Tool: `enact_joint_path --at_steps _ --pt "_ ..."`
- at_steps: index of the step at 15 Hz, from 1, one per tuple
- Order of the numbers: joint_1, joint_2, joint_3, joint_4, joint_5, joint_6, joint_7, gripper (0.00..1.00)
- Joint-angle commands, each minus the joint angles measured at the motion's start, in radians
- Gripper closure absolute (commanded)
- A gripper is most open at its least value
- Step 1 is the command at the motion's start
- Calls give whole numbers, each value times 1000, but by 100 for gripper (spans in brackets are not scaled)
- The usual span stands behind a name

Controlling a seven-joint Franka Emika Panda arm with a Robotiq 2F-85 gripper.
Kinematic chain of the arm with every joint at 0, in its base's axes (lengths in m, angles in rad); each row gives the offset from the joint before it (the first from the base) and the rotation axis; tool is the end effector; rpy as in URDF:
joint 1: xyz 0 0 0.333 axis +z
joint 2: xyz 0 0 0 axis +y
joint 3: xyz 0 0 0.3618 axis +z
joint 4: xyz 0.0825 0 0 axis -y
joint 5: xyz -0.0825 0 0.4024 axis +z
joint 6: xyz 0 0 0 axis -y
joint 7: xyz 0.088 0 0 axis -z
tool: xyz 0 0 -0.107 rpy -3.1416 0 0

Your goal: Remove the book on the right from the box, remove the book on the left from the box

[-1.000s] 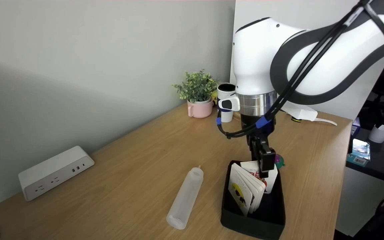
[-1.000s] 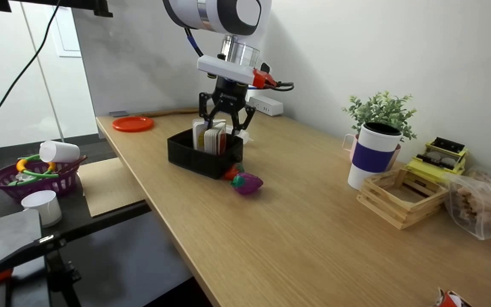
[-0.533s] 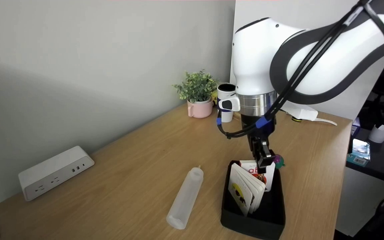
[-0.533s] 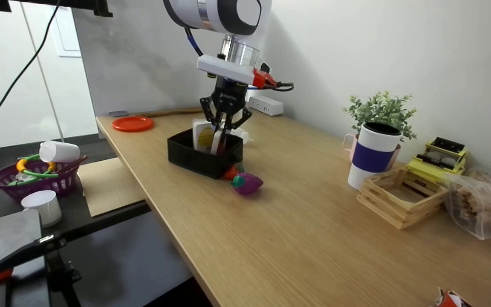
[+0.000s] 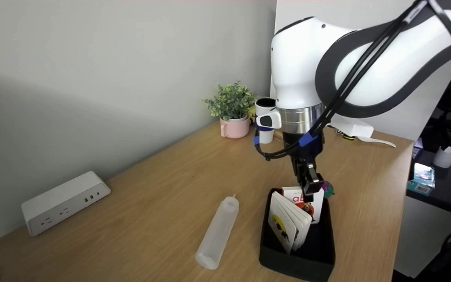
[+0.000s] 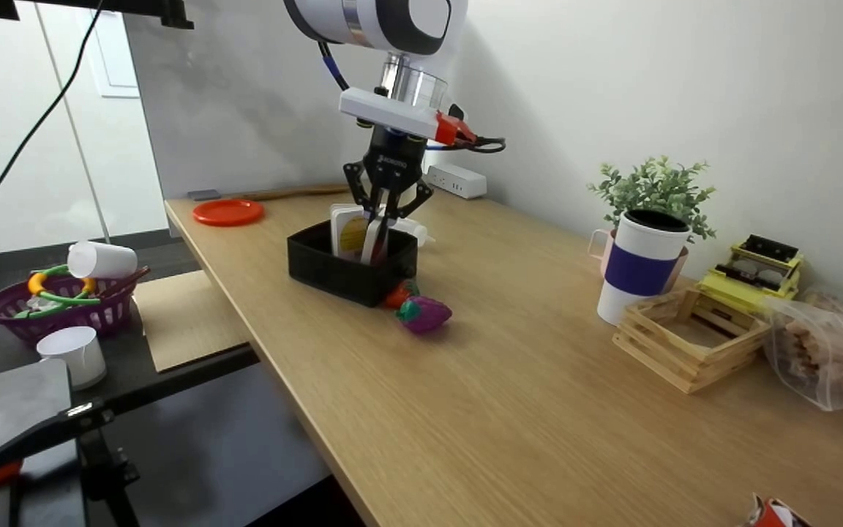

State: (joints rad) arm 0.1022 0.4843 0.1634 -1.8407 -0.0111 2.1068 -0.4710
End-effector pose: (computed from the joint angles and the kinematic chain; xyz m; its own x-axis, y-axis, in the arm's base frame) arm 0.6335 0.1635 0.2796 0.7258 0.6699 -0.1565 0.6516 -0.7424 -0.1556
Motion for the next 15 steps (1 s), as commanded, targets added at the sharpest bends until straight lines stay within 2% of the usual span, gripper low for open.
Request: enact_joint_path --at_steps 1,15 --pt "1 -29 5 2 -23 -30 23 96" --pt "8 -199 -19 -24 -148 -38 138 96"
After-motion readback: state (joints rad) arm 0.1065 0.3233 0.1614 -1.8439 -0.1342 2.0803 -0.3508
